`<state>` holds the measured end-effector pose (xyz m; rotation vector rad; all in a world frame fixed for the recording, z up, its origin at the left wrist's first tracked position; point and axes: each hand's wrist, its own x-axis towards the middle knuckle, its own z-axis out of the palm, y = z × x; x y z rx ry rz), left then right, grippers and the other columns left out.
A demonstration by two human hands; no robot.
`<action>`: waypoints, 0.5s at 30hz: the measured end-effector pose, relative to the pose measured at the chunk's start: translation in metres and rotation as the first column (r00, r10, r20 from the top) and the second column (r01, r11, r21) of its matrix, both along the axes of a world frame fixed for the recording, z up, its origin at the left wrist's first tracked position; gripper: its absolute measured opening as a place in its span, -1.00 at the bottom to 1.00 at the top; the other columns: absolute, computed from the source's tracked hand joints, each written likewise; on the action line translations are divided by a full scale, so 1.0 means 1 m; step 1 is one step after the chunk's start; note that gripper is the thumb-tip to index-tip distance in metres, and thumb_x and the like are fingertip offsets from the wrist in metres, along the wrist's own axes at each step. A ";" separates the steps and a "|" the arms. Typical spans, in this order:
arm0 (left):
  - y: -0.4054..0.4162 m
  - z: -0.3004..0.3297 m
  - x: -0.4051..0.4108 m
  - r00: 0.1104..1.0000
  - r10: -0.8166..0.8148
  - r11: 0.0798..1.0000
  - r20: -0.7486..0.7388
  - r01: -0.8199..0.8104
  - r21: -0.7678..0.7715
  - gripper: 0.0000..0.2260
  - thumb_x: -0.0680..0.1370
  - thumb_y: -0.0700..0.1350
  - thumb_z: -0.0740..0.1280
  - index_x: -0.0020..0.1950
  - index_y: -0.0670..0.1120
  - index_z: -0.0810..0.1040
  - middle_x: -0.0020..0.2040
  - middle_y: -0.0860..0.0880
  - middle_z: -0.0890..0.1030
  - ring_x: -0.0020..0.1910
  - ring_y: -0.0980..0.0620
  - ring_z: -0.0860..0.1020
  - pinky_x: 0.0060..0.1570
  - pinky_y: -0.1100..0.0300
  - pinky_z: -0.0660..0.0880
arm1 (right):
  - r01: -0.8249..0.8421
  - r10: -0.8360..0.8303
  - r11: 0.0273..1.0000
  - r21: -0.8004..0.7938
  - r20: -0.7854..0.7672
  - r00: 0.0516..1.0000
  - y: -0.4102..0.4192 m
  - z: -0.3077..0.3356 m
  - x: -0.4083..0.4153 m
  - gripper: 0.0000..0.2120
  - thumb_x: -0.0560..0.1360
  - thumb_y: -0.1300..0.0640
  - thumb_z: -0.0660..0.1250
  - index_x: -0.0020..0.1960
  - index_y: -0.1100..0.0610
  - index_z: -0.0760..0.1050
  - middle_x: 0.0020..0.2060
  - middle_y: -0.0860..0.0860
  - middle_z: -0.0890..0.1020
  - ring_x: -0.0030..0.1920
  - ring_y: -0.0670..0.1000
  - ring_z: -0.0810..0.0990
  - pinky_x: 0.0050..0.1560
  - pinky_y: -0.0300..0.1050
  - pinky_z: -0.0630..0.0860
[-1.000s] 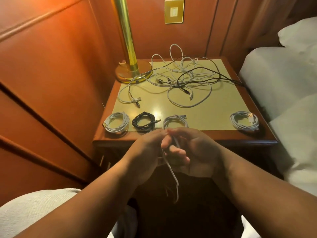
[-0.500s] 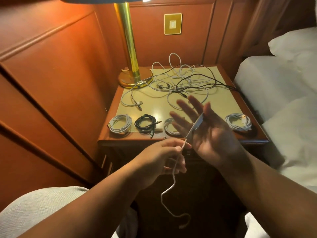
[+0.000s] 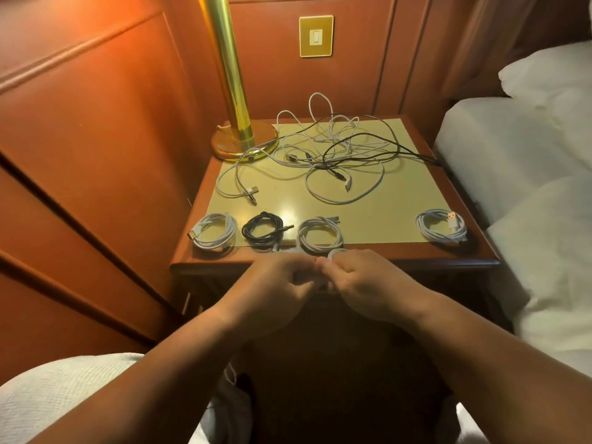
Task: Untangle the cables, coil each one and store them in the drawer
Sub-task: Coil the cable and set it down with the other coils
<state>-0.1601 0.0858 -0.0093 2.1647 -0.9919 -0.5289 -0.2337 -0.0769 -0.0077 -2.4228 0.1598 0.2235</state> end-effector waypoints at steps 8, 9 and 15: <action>0.002 -0.005 0.012 0.869 -0.018 0.890 -0.495 -0.211 -0.403 -0.77 0.45 -0.03 0.52 -0.04 -0.17 0.65 -0.17 -0.08 0.68 -0.17 0.02 0.64 -0.14 0.19 0.56 | 0.229 0.276 0.300 0.926 -0.314 0.908 -0.011 0.000 0.001 -0.48 0.65 -0.19 0.08 -0.27 0.15 0.47 -0.49 -0.01 0.21 -0.50 -0.03 0.10 -0.48 -0.16 0.11; 0.000 -0.006 0.010 0.810 -0.055 0.868 -0.584 -0.250 -0.429 -0.75 0.47 -0.01 0.49 -0.02 -0.18 0.65 -0.14 -0.11 0.66 -0.13 -0.03 0.63 -0.10 0.12 0.57 | 0.200 0.319 0.157 0.967 -0.241 0.917 -0.011 -0.002 0.000 -0.51 0.66 -0.12 0.08 -0.26 0.16 0.50 -0.51 -0.02 0.23 -0.52 -0.05 0.14 -0.48 -0.18 0.14; -0.014 -0.014 -0.015 0.465 -0.167 0.836 -0.869 -0.401 -0.375 -0.84 0.54 -0.06 0.34 0.00 -0.01 0.70 -0.16 -0.08 0.59 -0.15 -0.03 0.58 -0.11 0.12 0.57 | 0.064 0.100 -0.103 0.993 -0.054 0.994 0.004 -0.007 -0.006 -0.59 0.65 -0.04 0.12 0.26 0.24 0.51 -0.25 0.08 0.56 -0.21 0.01 0.54 -0.13 -0.10 0.52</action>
